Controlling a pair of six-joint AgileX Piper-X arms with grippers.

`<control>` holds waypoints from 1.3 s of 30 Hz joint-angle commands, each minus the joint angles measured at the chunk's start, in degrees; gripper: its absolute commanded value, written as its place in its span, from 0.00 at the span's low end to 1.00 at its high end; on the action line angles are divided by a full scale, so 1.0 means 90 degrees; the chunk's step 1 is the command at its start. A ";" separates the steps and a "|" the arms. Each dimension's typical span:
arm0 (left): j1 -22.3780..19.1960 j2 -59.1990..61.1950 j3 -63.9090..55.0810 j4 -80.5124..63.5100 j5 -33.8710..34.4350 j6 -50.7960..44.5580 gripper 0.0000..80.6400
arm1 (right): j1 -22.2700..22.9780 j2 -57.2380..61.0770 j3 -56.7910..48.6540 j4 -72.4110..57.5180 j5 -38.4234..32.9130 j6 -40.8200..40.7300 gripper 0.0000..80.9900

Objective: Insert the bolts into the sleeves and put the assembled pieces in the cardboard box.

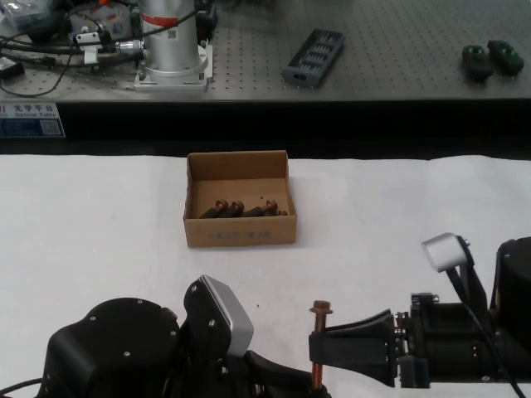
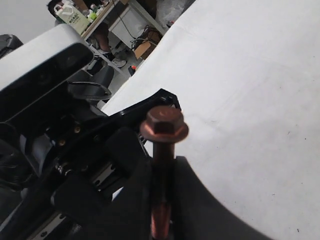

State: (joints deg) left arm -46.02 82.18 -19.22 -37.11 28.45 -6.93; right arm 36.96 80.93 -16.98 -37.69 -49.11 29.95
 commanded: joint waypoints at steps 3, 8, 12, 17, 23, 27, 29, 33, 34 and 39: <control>0.0012 -0.0028 -0.0079 -0.0411 -0.0013 -0.0208 0.09 | 0.0123 -0.0054 -0.0013 0.0106 0.0111 -0.0024 0.05; 0.0012 -0.0028 -0.0079 -0.0425 -0.0427 -0.0459 0.09 | 0.0123 -0.0054 -0.0009 0.0151 0.0100 -0.0060 0.05; 0.0012 -0.0028 -0.0079 -0.0413 -0.0427 -0.0555 0.09 | 0.0123 -0.0054 -0.0009 0.0151 0.0101 -0.0047 0.05; 0.0096 -0.0028 -0.0079 -0.0375 -0.0664 -0.1257 0.09 | 0.0049 -0.0054 -0.0009 0.0151 -0.0026 -0.0047 0.05; 0.0311 -0.0028 -0.0079 -0.0375 -0.0662 -0.1550 0.09 | 0.0045 -0.0054 -0.0009 0.0151 -0.0168 -0.0047 0.05; 0.0519 -0.0028 -0.0079 -0.0424 -0.0630 -0.1855 0.09 | 0.0045 -0.0054 -0.0009 0.0151 -0.0221 -0.0047 0.05; 0.0523 -0.0028 -0.0079 -0.0492 -0.0611 -0.1836 0.09 | 0.0045 -0.0054 -0.0009 0.0151 -0.0218 -0.0063 0.05; 0.0523 -0.0028 -0.0079 -0.0527 -0.0429 -0.1829 0.09 | 0.0045 -0.0054 -0.0009 0.0151 -0.0218 -0.0095 0.05; 0.0523 -0.0028 -0.0079 -0.0527 -0.0396 -0.1829 0.09 | 0.0045 -0.0054 -0.0009 0.0151 -0.0218 -0.0095 0.05; 0.0523 -0.0028 -0.0079 -0.0539 -0.0244 -0.1841 0.09 | 0.0045 -0.0054 -0.0009 0.0151 -0.0218 -0.0144 0.05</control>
State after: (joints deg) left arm -42.20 82.30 -19.22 -39.13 28.62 -22.49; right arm 37.22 80.93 -17.32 -37.57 -46.68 29.07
